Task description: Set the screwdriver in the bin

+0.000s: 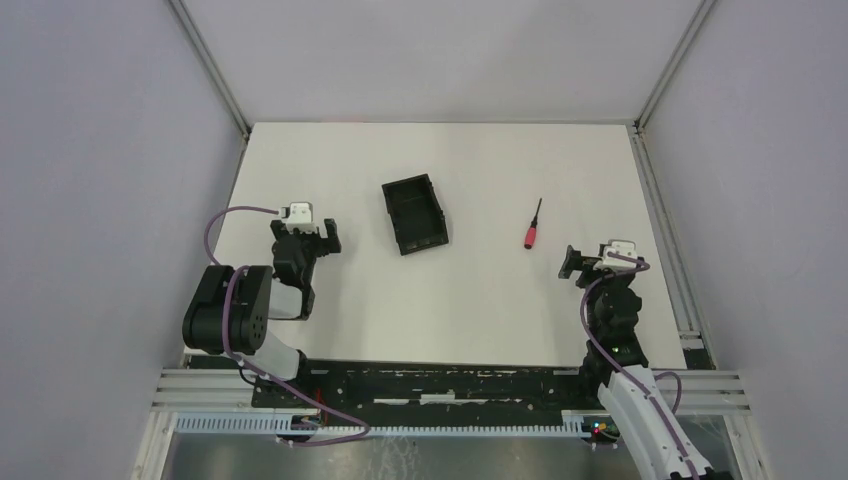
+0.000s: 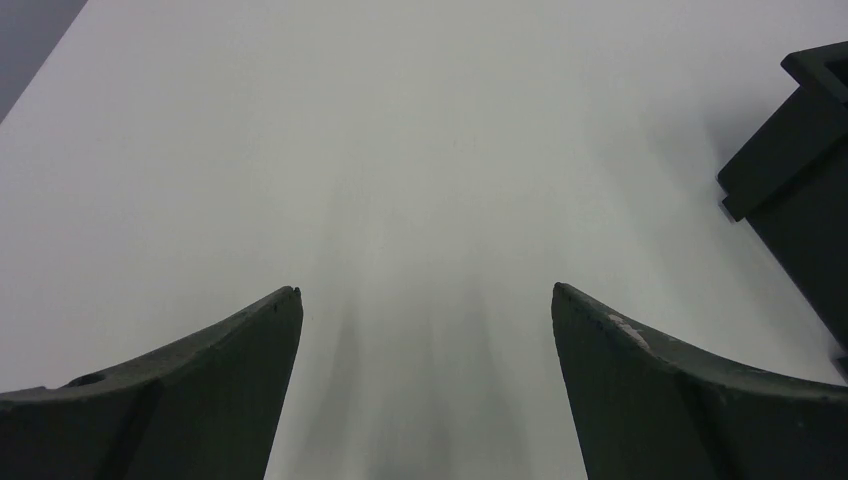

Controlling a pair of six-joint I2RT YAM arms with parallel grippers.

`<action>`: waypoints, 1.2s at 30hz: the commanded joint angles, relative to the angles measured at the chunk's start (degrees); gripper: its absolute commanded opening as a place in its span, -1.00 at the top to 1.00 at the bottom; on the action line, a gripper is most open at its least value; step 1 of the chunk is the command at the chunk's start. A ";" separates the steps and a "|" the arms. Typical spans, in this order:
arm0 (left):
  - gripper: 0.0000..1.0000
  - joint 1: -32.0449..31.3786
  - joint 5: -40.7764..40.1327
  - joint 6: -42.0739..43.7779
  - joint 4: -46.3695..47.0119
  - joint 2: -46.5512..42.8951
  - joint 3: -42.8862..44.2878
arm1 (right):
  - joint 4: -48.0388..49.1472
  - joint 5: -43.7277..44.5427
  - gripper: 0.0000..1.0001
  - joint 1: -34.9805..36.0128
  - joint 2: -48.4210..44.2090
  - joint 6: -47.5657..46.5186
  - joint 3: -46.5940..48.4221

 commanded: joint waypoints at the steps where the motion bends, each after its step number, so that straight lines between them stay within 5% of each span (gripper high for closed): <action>1: -1.00 0.36 0.48 -1.88 1.63 -0.95 0.28 | -3.21 1.39 -0.96 -0.12 0.30 2.80 0.59; 5: -1.00 0.36 0.52 -1.88 1.63 -0.87 0.28 | -16.29 2.06 -0.96 -0.09 9.05 4.24 18.61; 11: -1.00 0.36 0.48 -1.88 1.59 -0.98 0.24 | -53.68 0.30 -0.96 -0.07 36.43 6.61 62.78; 15: -1.00 0.35 0.43 -1.88 1.63 -0.95 0.24 | -67.58 -4.27 -0.96 -0.14 52.47 5.85 84.79; 19: -1.00 0.36 0.48 -1.88 1.63 -0.95 0.20 | -66.60 -7.31 -0.89 -1.67 61.51 7.87 86.24; 23: -1.00 0.34 0.49 -1.88 1.63 -0.94 0.20 | -60.93 -15.53 -0.60 -1.97 70.04 10.85 81.43; 36: -1.00 0.36 0.48 -1.88 1.63 -0.97 0.20 | -52.16 -14.37 -0.56 2.51 83.25 12.55 73.49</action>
